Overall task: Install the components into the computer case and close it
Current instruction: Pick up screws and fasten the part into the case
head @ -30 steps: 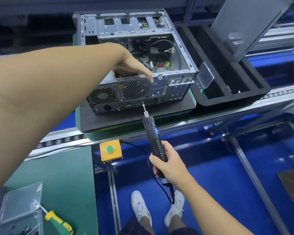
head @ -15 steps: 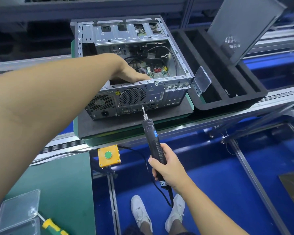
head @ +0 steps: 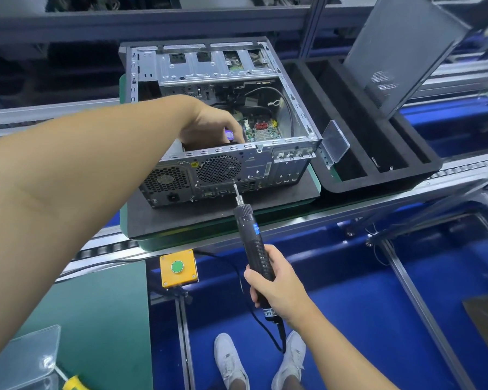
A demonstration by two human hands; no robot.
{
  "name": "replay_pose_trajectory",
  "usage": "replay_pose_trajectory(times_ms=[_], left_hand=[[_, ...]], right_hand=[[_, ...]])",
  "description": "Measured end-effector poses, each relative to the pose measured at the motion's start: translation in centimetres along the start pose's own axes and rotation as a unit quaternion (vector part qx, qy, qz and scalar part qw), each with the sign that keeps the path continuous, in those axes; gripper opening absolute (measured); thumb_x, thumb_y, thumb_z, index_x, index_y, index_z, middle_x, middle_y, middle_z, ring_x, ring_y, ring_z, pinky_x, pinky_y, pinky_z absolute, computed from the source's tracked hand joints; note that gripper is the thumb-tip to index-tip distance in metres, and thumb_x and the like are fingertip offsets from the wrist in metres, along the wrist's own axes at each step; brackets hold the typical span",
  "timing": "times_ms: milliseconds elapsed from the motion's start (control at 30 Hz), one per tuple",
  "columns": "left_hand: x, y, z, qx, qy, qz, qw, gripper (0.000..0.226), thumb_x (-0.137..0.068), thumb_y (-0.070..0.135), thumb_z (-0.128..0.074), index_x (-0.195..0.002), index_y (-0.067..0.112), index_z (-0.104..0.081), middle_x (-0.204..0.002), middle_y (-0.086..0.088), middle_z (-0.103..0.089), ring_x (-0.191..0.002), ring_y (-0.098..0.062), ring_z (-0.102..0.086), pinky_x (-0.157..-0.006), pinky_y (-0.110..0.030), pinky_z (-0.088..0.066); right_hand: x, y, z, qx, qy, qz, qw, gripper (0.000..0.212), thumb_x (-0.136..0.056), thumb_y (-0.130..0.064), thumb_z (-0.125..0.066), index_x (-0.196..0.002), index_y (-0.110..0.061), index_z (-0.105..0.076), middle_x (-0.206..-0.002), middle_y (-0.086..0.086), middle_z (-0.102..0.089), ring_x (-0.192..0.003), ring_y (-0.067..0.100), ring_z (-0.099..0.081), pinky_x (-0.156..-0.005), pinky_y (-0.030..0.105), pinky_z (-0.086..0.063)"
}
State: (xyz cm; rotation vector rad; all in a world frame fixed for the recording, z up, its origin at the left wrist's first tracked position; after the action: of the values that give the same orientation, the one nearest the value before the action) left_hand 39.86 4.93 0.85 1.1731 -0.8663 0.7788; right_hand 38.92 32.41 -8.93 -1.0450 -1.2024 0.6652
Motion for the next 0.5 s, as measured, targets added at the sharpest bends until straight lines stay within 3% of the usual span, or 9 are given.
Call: replay_pose_trajectory(times_ms=[67, 133, 200, 267, 300, 400, 500], left_hand=[[-0.3, -0.1, 1.0, -0.015, 0.023, -0.002, 1.0, 0.076, -0.072, 0.058, -0.066, -0.139, 0.025, -0.056, -0.158, -0.005, -0.035, -0.143, -0.024, -0.037, -0.117, -0.044, -0.022], [-0.5, -0.1, 1.4, -0.018, 0.048, -0.001, 0.999, 0.092, -0.074, 0.06, -0.064, -0.154, 0.028, -0.031, -0.165, 0.001, -0.011, -0.151, -0.023, -0.012, -0.122, -0.049, -0.005], [-0.9, -0.3, 1.5, -0.014, 0.048, 0.007, 0.999, 0.082, -0.074, 0.061, -0.062, -0.146, 0.025, -0.046, -0.159, -0.002, -0.032, -0.145, -0.026, -0.031, -0.12, -0.051, -0.018], [-0.8, -0.4, 1.3, -0.012, 0.042, 0.004, 0.999, 0.056, -0.073, 0.063, -0.061, -0.116, 0.028, -0.072, -0.136, -0.004, -0.061, -0.123, -0.025, -0.056, -0.113, -0.049, -0.034], [-0.7, -0.3, 1.3, -0.016, 0.041, 0.001, 0.999, 0.049, -0.073, 0.063, -0.06, -0.105, 0.03, -0.077, -0.125, -0.004, -0.068, -0.116, -0.026, -0.06, -0.111, -0.048, -0.036], [-0.9, -0.4, 1.4, -0.017, 0.049, -0.007, 0.999, 0.044, -0.073, 0.062, -0.06, -0.099, 0.031, -0.079, -0.119, -0.005, -0.071, -0.11, -0.028, -0.061, -0.108, -0.047, -0.038], [-1.0, -0.2, 1.4, 0.001, 0.041, -0.022, 0.999, 0.044, -0.075, 0.059, -0.061, -0.105, 0.031, -0.077, -0.121, -0.003, -0.07, -0.107, -0.024, -0.066, -0.097, -0.04, -0.047]], right_hand=[[0.0, 0.0, 0.2, -0.003, 0.001, 0.0, 1.0, 0.024, -0.088, -0.022, -0.067, -0.109, -0.029, -0.057, -0.083, 0.005, -0.063, -0.062, 0.019, -0.058, -0.059, 0.03, -0.054], [0.1, -0.1, 0.5, -0.008, 0.005, 0.002, 1.0, 0.023, -0.089, -0.02, -0.067, -0.108, -0.026, -0.056, -0.081, 0.004, -0.062, -0.062, 0.019, -0.058, -0.059, 0.03, -0.054], [0.0, -0.2, 0.6, -0.009, 0.008, 0.002, 1.0, 0.022, -0.09, -0.02, -0.067, -0.109, -0.025, -0.056, -0.08, 0.004, -0.062, -0.062, 0.019, -0.058, -0.058, 0.03, -0.054], [-0.1, -0.4, 0.7, -0.01, 0.008, 0.003, 1.0, 0.023, -0.09, -0.02, -0.067, -0.11, -0.025, -0.056, -0.08, 0.004, -0.062, -0.062, 0.018, -0.059, -0.059, 0.031, -0.055], [-0.2, -0.4, 0.6, -0.01, 0.008, 0.005, 1.0, 0.023, -0.09, -0.02, -0.067, -0.11, -0.025, -0.056, -0.081, 0.004, -0.063, -0.062, 0.018, -0.059, -0.059, 0.031, -0.055], [-0.4, -0.6, 0.4, -0.01, 0.005, 0.007, 1.0, 0.022, -0.089, -0.022, -0.067, -0.108, -0.028, -0.057, -0.082, 0.006, -0.064, -0.062, 0.018, -0.059, -0.06, 0.03, -0.055], [-0.5, -0.7, 0.3, -0.015, 0.003, 0.005, 1.0, 0.022, -0.087, -0.024, -0.067, -0.105, -0.033, -0.058, -0.082, 0.008, -0.063, -0.062, 0.018, -0.059, -0.06, 0.031, -0.055]])
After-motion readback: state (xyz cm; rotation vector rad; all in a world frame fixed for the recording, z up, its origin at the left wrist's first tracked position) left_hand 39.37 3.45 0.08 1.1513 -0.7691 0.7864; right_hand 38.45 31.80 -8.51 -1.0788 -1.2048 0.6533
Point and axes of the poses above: each hand's wrist, its own x-axis away from the middle knuckle, its own z-axis out of the back of the hand, y = z × x, the point moved 8 cm from there along -x, towards the middle knuckle
